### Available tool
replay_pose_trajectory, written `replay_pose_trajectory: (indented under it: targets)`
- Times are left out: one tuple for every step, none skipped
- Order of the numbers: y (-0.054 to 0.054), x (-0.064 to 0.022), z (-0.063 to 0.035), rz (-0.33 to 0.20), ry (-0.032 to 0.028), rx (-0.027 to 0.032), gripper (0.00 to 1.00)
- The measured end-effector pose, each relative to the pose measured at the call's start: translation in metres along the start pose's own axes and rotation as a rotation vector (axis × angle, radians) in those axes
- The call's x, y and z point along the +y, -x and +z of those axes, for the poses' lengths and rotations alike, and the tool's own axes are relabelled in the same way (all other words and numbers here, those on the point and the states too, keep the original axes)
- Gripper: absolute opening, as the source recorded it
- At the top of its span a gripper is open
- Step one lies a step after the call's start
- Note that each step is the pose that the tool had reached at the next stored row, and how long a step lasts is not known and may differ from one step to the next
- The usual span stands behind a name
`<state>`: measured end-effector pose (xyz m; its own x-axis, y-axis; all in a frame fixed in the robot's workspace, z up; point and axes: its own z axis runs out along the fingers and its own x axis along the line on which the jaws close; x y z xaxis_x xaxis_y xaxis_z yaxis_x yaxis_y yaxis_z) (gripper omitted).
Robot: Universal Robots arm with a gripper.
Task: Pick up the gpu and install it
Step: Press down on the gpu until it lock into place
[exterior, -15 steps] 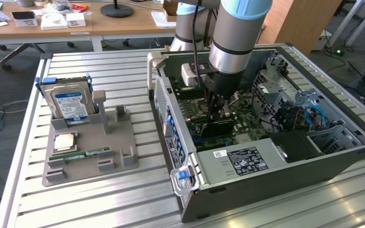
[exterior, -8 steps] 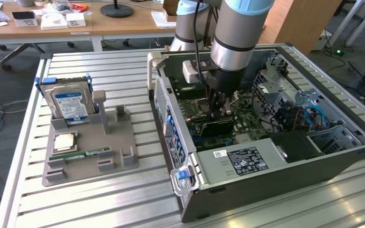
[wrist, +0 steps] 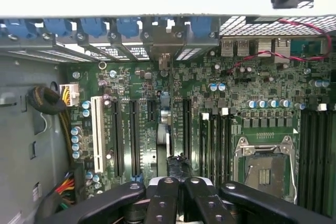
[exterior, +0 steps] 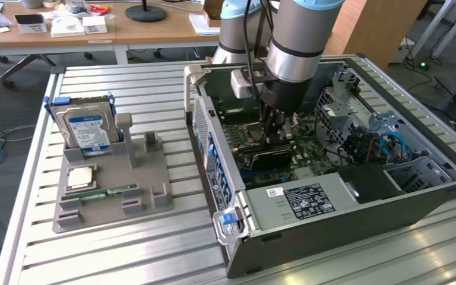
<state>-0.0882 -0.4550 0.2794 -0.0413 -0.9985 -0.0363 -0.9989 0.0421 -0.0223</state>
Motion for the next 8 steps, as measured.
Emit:
replay_pose_trajectory:
  targets:
    - [0.0, -0.0002, -0.0023, 0.0, 0.0001, -0.0001, 0.11]
    - [0.0, -0.0004, -0.005, 0.0, 0.0003, -0.0001, 0.11]
    - [0.0, -0.0006, -0.0073, 0.0, 0.0004, 0.0, 0.11]
    - [0.0, -0.0008, -0.0094, 0.0, 0.0006, 0.0, 0.11]
    - [0.001, -0.0013, -0.0115, 0.0, 0.0009, 0.0001, 0.11]
    - [0.001, -0.0018, -0.0132, 0.0, 0.0016, 0.0001, 0.11]
    - [0.001, -0.0023, -0.0148, 0.0, 0.0022, 0.0, 0.11]
    - [0.001, -0.0027, -0.0167, 0.0, 0.0028, 0.0001, 0.11]
